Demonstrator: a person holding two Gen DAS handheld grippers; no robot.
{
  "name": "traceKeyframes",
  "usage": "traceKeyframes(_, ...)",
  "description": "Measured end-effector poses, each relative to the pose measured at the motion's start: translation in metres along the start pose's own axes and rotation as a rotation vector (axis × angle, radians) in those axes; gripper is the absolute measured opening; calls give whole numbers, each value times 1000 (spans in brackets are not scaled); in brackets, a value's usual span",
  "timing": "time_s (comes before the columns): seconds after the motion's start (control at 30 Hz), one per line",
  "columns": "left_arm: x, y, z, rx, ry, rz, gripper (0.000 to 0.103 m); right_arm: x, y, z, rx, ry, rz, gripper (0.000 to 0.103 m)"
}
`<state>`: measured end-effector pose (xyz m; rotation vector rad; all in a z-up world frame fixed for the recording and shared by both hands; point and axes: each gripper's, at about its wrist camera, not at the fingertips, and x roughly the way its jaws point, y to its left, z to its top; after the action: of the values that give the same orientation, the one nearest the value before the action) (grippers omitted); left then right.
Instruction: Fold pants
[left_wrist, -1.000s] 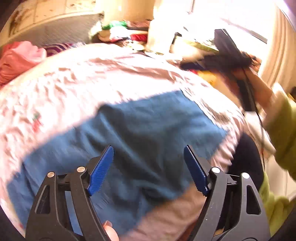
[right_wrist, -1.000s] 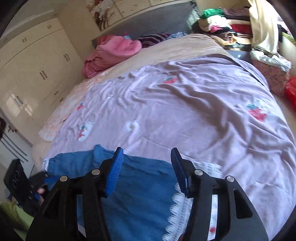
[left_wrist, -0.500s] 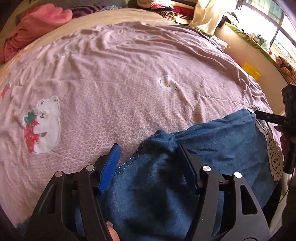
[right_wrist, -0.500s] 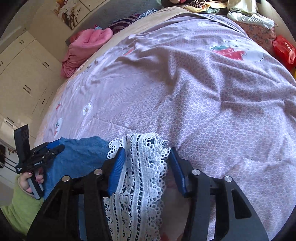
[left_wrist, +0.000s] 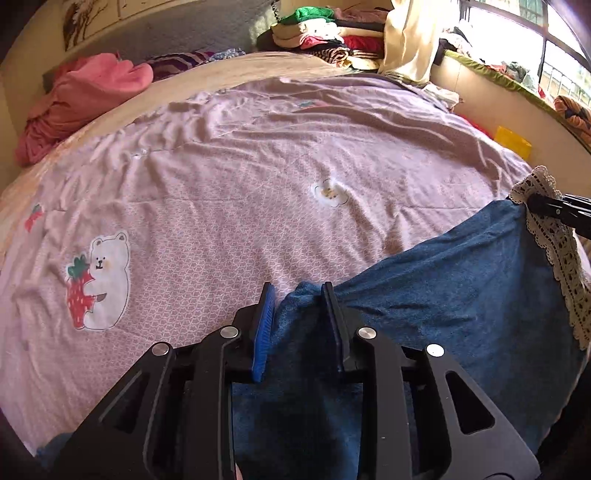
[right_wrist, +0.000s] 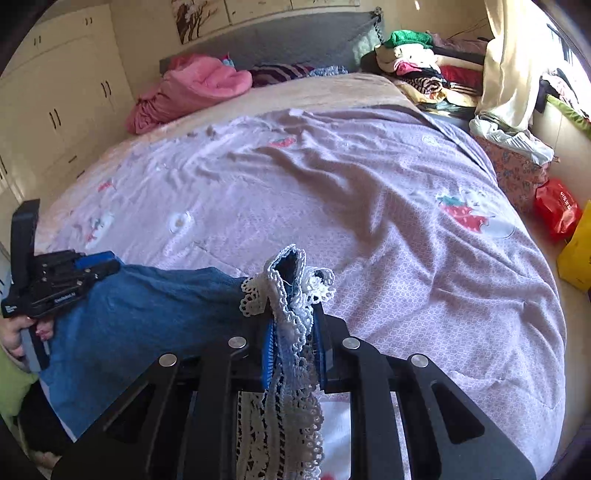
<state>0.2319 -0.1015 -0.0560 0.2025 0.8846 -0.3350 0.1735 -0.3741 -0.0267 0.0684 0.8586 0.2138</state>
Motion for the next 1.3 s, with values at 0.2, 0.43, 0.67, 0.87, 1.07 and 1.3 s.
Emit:
traceKeyframes(0.2,8,12,-6,-41,5,-22,36,28,-16,-13,61,79,-18,33)
traceKeyframes(0.43,-37,44,-11,-195,-40,-120,53,-36,-23,-16,163,-42,15,50)
traceKeyframes(0.67,-95,59,-48,-238,-88,-106,69,-84,-11,-55,229,-80,91,55)
traceKeyframes(0.87,-138,76,-98,-251,-98,-22,70,-97,8,-94,240,-44,90,57)
traceKeyframes(1.07,-170,114,-140,-302,-103,124,76,-102,9,-120,294,-19,91,57)
traceKeyframes(1.3,-154,128,-159,-383,-35,113,79,-99,7,-132,322,20,63,57)
